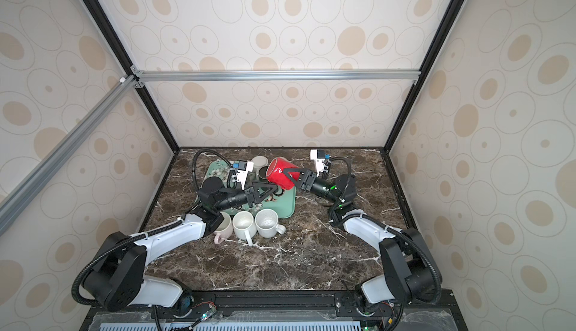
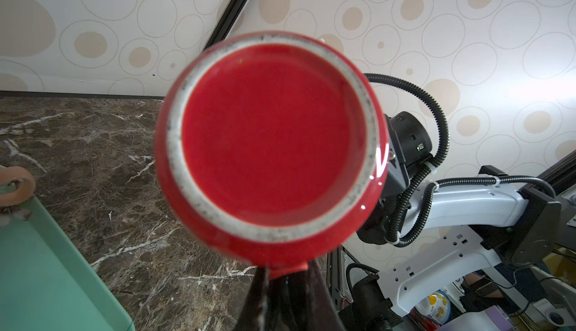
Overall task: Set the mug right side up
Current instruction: 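Grasp the red mug with the right gripper while the left gripper releases it, then carry the red mug away from the tray and lower it upright with the right gripper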
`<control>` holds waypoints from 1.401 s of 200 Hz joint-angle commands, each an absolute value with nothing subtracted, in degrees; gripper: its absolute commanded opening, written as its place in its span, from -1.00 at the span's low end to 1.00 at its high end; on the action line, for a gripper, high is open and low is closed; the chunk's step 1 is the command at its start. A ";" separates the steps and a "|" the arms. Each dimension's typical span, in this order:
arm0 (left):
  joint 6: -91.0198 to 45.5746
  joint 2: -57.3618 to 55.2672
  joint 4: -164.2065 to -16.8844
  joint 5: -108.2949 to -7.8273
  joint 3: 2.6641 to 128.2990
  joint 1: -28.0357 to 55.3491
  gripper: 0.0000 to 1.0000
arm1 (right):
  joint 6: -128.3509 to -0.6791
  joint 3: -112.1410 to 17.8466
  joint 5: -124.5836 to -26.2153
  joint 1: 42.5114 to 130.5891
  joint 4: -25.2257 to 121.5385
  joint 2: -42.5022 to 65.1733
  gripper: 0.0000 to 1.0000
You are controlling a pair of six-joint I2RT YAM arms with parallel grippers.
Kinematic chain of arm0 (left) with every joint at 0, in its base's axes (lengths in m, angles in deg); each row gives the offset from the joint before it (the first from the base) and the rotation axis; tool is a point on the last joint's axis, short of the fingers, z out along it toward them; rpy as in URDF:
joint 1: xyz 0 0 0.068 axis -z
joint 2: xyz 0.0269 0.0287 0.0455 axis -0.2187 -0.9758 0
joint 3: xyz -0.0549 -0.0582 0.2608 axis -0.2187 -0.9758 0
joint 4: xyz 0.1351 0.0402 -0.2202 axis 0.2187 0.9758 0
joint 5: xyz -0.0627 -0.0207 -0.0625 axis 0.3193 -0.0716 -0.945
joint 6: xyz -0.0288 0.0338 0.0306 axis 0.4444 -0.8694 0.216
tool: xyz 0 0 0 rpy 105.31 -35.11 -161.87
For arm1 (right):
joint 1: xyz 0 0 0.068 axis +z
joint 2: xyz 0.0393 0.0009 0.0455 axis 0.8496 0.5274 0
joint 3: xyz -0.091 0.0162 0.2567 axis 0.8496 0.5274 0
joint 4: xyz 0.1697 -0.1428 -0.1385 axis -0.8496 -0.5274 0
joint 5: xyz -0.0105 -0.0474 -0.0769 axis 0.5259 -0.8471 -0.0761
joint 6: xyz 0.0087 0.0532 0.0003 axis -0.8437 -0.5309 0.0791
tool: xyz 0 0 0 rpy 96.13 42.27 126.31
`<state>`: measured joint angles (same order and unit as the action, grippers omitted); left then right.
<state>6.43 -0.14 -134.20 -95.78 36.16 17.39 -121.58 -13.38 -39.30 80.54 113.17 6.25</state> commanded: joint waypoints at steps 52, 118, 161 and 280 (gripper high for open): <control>6.37 -0.18 -141.24 -98.70 38.26 17.76 -1.00 | -123.05 -15.57 -38.59 80.32 115.20 5.84 -0.92; 0.62 1.90 -134.65 -96.07 38.77 17.10 -0.25 | -109.49 -18.26 -40.28 79.82 90.14 0.39 -1.00; -15.14 6.26 -111.56 -87.51 42.81 16.95 -0.13 | -78.14 -29.11 -59.41 78.04 40.15 -6.67 -1.00; -27.73 9.74 -94.07 -69.21 42.53 16.37 -0.09 | -52.79 -66.76 -88.03 75.93 2.85 28.13 -1.00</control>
<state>-24.54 8.63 -95.84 -72.02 42.63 16.67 -57.45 -60.20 -85.46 76.91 7.14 24.44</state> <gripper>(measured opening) 0.454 0.114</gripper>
